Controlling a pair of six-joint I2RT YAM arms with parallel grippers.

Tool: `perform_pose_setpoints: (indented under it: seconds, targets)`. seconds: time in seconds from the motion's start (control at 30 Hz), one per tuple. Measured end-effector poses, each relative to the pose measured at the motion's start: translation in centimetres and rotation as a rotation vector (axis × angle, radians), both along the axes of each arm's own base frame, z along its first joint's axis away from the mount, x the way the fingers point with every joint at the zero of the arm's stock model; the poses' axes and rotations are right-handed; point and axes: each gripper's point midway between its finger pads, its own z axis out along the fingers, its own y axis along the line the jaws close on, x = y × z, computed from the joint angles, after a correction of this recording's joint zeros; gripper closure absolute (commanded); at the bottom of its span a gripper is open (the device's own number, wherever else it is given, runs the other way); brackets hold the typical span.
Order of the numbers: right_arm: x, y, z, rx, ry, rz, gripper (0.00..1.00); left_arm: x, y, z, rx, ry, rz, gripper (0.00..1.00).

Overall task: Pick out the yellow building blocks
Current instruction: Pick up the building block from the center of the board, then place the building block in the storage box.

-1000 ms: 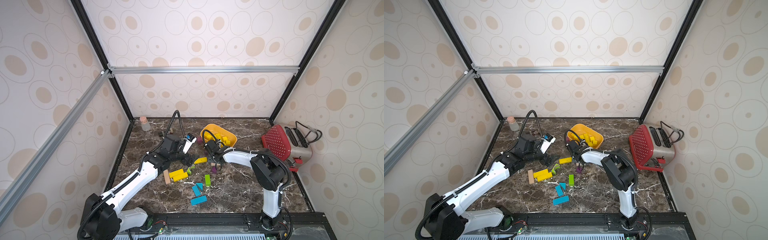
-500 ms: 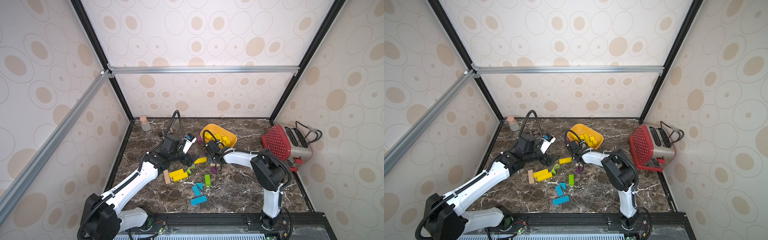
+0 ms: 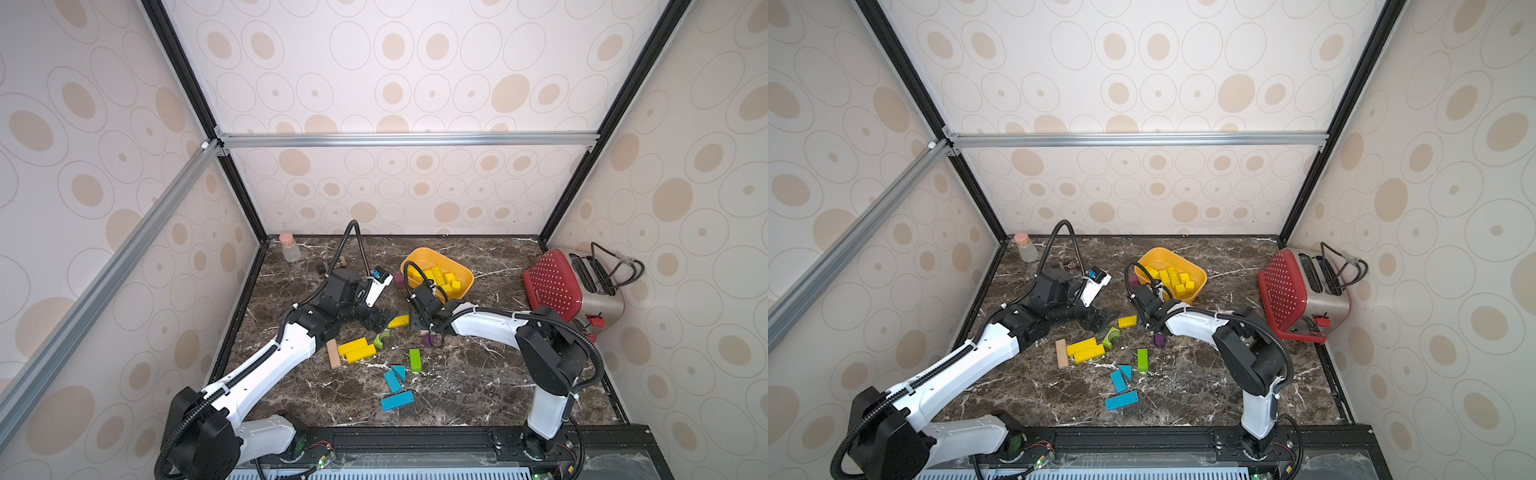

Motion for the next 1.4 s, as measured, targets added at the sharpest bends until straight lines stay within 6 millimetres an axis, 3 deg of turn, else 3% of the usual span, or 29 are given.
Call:
perform_pose_setpoints:
  seconds: [0.2, 0.37, 0.57, 0.73, 0.9, 1.0, 1.13, 1.27, 1.4]
  targets:
    - [0.0, 0.3, 1.4, -0.001, -0.03, 0.039, 0.61, 0.3, -0.2, -0.1, 0.003, 0.004, 0.001, 0.11]
    - [1.2, 0.8, 4.3, -0.008, -0.104, 0.066, 0.61, 0.3, -0.2, -0.1, 0.004, 0.004, 0.002, 0.11]
    - [4.2, 0.1, 7.4, -0.002, -0.189, 0.051, 0.61, 0.3, -0.2, 0.0, 0.003, 0.003, 0.001, 0.11]
    - [9.7, -2.9, 8.4, 0.002, -0.231, -0.038, 0.61, 0.3, -0.2, 0.1, 0.004, 0.006, 0.0, 0.11]
    - [14.5, -4.7, 6.1, 0.013, -0.204, -0.098, 0.61, 0.1, -0.4, 0.2, -0.001, 0.016, -0.01, 0.11]
    - [16.1, -5.1, 3.8, 0.003, -0.17, -0.113, 0.61, 0.1, -0.6, -0.3, -0.004, 0.036, -0.018, 0.11]
    - [17.0, -5.7, 1.4, -0.018, -0.123, -0.126, 0.59, 0.2, -0.9, -1.5, 0.0, 0.077, -0.022, 0.11]
    - [17.5, -6.4, 0.6, -0.013, -0.106, -0.147, 0.56, 0.1, -1.1, -1.8, -0.004, 0.095, -0.027, 0.1]
    - [17.8, -7.0, 0.7, 0.008, -0.1, -0.17, 0.38, 0.0, -1.2, -1.8, -0.009, 0.098, -0.03, 0.1]
